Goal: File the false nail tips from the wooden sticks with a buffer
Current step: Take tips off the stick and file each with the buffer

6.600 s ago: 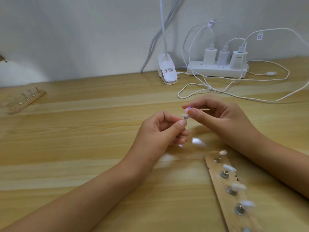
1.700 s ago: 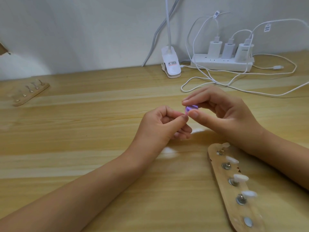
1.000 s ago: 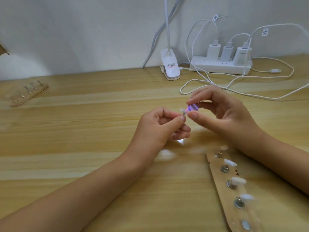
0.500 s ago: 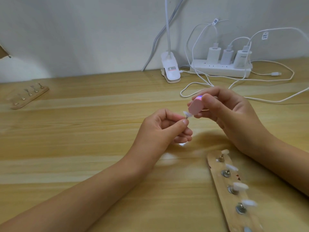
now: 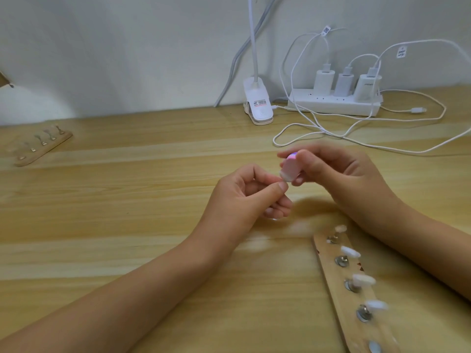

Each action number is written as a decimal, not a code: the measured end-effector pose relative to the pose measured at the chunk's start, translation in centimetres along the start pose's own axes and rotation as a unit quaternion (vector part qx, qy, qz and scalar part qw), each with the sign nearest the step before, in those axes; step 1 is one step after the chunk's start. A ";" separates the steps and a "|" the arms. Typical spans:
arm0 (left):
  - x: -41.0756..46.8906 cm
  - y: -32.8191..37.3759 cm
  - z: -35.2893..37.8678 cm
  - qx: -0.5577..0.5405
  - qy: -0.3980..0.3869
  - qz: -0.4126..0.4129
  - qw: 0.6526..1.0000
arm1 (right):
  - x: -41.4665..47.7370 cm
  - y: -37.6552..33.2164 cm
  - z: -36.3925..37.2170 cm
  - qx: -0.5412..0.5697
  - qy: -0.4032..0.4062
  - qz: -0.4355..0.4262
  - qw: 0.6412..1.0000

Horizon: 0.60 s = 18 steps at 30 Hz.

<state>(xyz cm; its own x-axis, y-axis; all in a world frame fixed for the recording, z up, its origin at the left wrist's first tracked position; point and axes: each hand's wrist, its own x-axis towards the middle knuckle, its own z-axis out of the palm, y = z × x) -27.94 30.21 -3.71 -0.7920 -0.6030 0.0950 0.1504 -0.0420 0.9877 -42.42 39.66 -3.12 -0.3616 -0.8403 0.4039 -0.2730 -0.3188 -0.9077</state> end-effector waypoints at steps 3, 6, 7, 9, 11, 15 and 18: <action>0.0 0.0 0.0 0.000 -0.001 -0.002 1.000 | 0.0 0.2 0.1 -0.003 0.010 -0.005 1.000; 0.0 0.0 0.0 0.009 -0.004 -0.002 1.000 | 0.0 0.1 0.1 -0.009 -0.002 0.003 1.000; 0.0 0.0 0.0 0.011 -0.003 -0.002 1.000 | 0.0 0.2 0.1 -0.012 -0.006 0.004 1.000; 0.1 -0.1 0.0 0.008 0.001 -0.005 1.000 | 0.0 0.2 0.0 -0.023 0.000 -0.013 1.000; 0.1 0.0 0.0 0.013 0.002 -0.006 1.000 | 0.0 0.1 0.0 -0.029 -0.006 -0.005 1.000; 0.0 0.0 0.0 0.010 0.000 -0.004 1.000 | -0.1 0.1 0.0 -0.036 0.003 -0.019 0.999; 0.0 0.1 0.0 0.010 -0.006 0.001 1.000 | 0.0 0.1 0.1 -0.036 -0.009 0.007 0.999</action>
<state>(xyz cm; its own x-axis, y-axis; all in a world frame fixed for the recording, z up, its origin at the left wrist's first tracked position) -27.92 30.24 -3.65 -0.7984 -0.5942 0.0977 0.1396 -0.0248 0.9899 -42.35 39.63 -3.21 -0.3497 -0.8521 0.3894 -0.3314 -0.2762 -0.9021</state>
